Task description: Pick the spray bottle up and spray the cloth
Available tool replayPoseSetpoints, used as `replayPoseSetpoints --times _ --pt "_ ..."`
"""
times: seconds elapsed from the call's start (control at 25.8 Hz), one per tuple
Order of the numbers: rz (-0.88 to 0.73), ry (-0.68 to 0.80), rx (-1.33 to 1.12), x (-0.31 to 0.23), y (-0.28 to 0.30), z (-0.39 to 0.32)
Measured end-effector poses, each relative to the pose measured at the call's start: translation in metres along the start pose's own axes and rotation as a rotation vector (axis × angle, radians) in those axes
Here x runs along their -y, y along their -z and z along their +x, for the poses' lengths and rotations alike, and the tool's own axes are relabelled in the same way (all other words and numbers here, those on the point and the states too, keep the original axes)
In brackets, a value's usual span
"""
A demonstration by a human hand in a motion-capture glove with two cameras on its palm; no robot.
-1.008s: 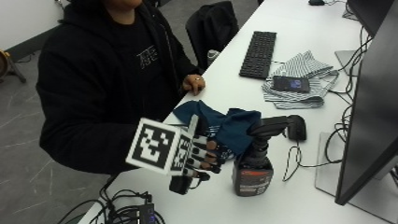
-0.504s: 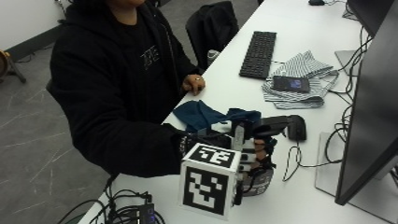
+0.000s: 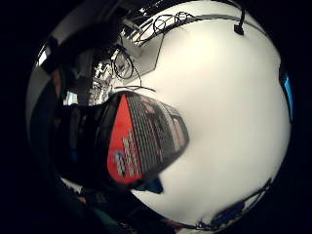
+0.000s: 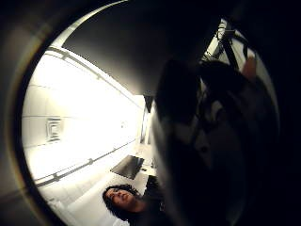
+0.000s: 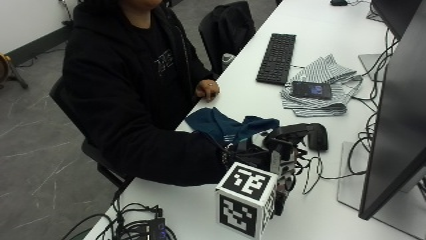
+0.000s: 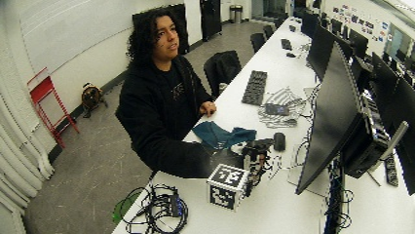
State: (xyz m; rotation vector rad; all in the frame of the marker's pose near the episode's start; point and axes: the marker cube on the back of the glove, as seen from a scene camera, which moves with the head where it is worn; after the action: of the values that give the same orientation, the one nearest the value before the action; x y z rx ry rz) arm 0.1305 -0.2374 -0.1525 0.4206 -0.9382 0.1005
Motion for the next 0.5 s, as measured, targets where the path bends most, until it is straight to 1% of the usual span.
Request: replayPoseSetpoints --times 0.12,0.19,0.31,0.5 --pt "0.117 0.024 0.003 0.02 -0.007 -0.003" --pt "0.165 0.03 -0.024 0.022 -0.006 -0.004" --pt "0.178 0.019 -0.064 0.007 -0.003 0.0" --pt "0.19 0.032 -0.076 0.003 -0.003 0.001"
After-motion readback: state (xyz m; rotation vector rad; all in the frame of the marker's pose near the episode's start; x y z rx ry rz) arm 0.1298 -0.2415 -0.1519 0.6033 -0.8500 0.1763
